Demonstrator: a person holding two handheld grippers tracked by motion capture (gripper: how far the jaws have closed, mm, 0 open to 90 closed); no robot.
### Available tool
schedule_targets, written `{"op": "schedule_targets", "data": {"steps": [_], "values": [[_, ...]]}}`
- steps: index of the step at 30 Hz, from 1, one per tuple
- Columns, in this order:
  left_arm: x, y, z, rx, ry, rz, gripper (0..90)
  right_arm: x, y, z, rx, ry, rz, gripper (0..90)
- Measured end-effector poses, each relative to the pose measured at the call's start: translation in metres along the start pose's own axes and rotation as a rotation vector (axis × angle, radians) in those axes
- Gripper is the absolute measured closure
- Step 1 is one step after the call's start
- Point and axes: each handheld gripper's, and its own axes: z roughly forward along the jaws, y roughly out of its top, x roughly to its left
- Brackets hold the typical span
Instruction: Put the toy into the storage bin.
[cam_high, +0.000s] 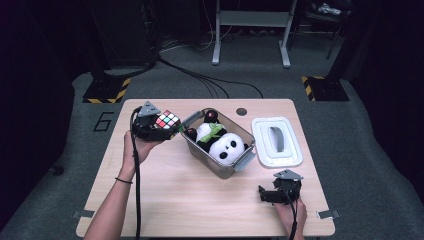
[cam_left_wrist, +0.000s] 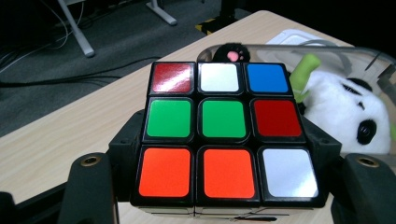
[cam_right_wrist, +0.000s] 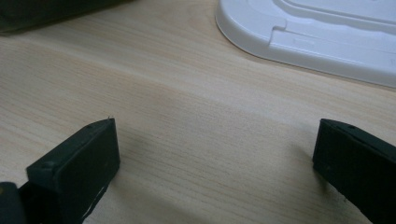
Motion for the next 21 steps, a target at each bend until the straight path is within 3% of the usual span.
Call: {"op": "schedule_targets", "data": {"steps": [21], "values": [[-0.016, 0.034, 0.04, -0.026, -0.078, 0.008, 34.1, 0.0, 0.0, 0.0, 0.0, 0.0, -0.001, 0.0]]}}
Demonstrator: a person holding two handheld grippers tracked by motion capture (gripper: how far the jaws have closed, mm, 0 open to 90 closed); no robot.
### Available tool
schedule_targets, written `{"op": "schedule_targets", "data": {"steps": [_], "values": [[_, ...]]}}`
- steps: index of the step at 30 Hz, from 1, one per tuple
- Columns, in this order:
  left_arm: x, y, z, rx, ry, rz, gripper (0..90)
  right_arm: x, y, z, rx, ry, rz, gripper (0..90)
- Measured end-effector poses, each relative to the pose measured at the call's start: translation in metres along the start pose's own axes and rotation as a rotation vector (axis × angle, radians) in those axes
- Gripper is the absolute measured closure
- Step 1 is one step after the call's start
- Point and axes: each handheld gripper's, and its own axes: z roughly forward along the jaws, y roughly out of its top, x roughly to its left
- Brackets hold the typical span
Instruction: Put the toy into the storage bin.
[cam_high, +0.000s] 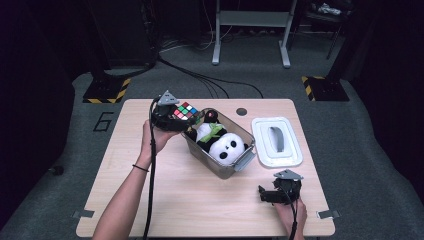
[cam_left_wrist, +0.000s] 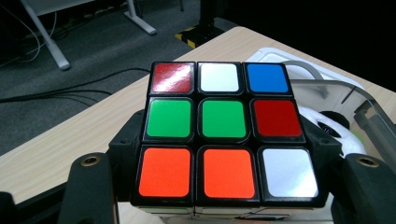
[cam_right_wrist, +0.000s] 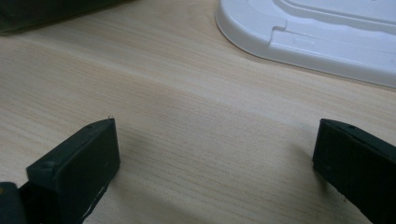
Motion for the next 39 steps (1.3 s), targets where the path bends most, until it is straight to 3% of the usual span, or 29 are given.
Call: {"op": "schedule_targets", "data": {"steps": [13, 27, 35, 39], "values": [[-0.001, 0.006, 0.029, 0.018, -0.024, -0.007, 34.1, 0.0, 0.0, 0.0, 0.0, 0.0, 0.0, 0.0], [0.001, -0.001, 0.064, 0.06, -0.029, -0.053, 34.1, 0.001, 0.0, 0.0, -0.004, 0.0, 0.009, 0.0], [-0.001, -0.004, 0.078, 0.115, -0.019, -0.036, 34.0, 0.0, 0.0, 0.0, -0.003, 0.002, 0.004, 0.0], [-0.004, -0.006, 0.085, 0.156, 0.005, -0.004, 33.8, 0.0, 0.0, 0.0, -0.003, 0.002, 0.004, 0.0]]}}
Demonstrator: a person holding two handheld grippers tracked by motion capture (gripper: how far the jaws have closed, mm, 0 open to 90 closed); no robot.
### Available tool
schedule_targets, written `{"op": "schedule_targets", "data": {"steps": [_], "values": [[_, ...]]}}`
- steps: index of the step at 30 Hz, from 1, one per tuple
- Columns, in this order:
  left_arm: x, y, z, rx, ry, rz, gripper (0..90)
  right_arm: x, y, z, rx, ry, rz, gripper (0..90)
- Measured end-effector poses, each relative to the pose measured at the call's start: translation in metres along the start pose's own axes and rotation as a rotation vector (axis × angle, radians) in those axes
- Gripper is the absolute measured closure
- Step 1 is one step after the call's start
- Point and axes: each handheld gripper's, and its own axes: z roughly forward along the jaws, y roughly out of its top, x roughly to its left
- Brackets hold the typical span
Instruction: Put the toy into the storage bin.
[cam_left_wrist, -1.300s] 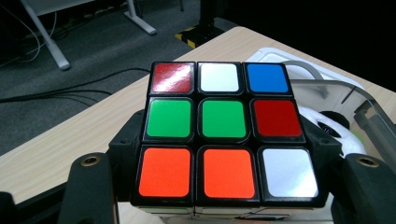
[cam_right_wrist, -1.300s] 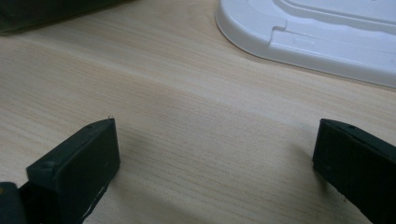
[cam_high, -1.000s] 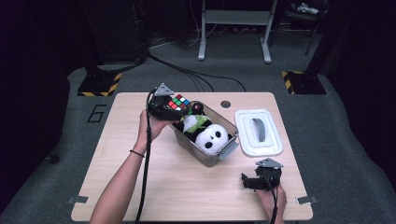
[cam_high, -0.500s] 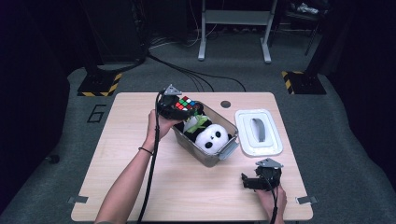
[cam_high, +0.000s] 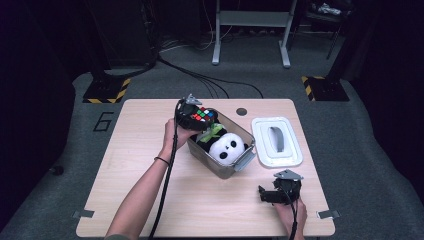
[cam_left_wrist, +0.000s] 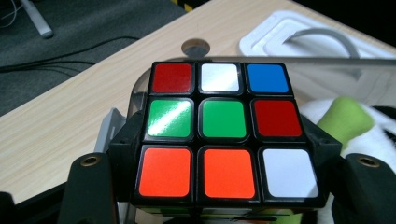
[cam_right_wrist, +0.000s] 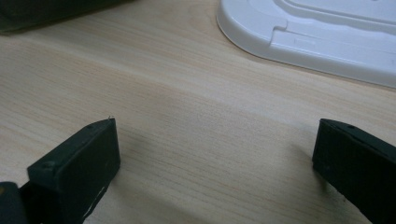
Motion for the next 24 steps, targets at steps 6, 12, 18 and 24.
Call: {"op": "schedule_targets", "data": {"steps": [6, 12, 18, 24], "values": [[0.0, -0.001, 0.0, 0.017, 0.049, 0.031, 25.3, 0.0, 0.0, 0.0, 0.0, 0.0, 0.0, 0.0], [0.0, -0.003, -0.009, -0.014, 0.059, 0.04, 23.4, 0.0, 0.0, 0.0, 0.0, 0.0, 0.0, 0.0], [-0.004, -0.002, -0.024, -0.054, 0.071, 0.054, 24.0, 0.0, 0.0, 0.0, 0.0, 0.0, 0.0, 0.0], [-0.008, -0.001, -0.024, -0.038, 0.078, 0.082, 36.9, 0.0, 0.0, 0.0, 0.0, 0.0, -0.001, 0.0]]}}
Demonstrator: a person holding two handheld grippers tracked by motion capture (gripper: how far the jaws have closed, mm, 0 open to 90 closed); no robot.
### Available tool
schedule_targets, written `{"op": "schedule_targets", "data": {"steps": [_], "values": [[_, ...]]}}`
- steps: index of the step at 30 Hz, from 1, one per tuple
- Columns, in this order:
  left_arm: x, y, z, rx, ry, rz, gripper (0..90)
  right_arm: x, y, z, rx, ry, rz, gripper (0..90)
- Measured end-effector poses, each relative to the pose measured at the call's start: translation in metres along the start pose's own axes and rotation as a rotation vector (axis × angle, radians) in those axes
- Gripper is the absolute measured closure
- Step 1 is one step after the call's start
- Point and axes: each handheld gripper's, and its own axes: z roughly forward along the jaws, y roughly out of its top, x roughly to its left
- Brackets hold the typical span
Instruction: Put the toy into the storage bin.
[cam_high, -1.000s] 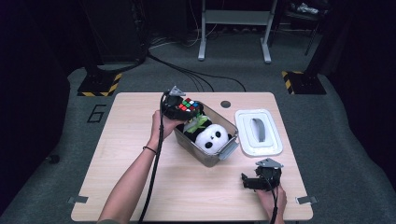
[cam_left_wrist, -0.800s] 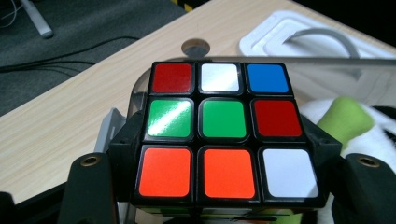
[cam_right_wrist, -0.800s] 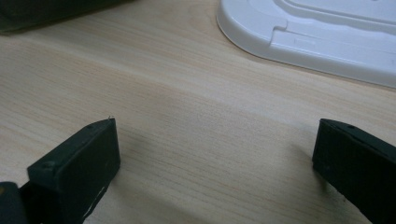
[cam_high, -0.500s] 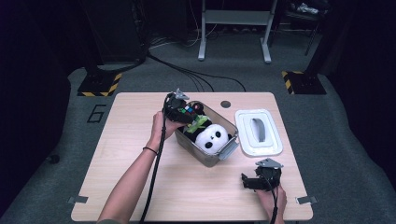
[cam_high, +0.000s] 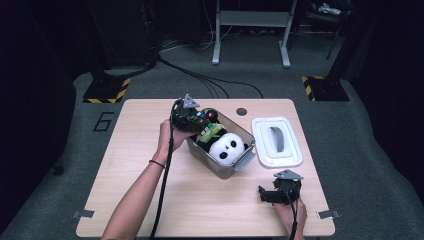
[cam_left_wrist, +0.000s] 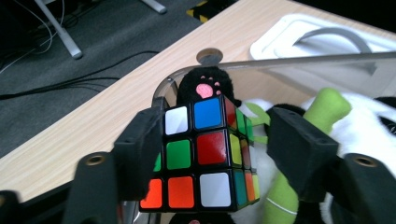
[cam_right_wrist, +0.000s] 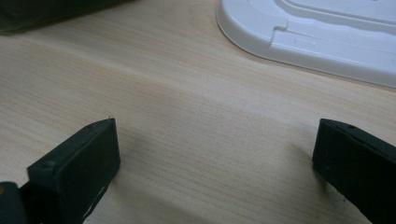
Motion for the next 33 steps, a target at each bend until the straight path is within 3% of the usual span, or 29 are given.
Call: {"op": "schedule_targets", "data": {"steps": [9, 22, 26, 29, 33], "values": [[-0.004, 0.0, 0.009, 0.056, 0.031, 0.069, 43.7, 0.0, 0.0, 0.0, 0.0, 0.0, 0.0, 0.0], [-0.002, -0.004, 0.02, 0.056, -0.022, 0.041, 45.2, 0.0, 0.0, 0.0, 0.0, 0.0, 0.0, 0.0], [-0.002, -0.003, 0.018, 0.037, -0.007, 0.027, 45.1, 0.0, 0.0, 0.0, 0.0, 0.0, 0.0, 0.0], [0.001, -0.002, 0.013, 0.022, -0.018, 0.0, 42.2, 0.0, 0.0, 0.0, 0.0, 0.0, 0.0, 0.0], [0.002, 0.0, 0.005, 0.006, 0.005, -0.029, 28.8, 0.0, 0.0, 0.0, 0.0, 0.0, 0.0, 0.0]]}}
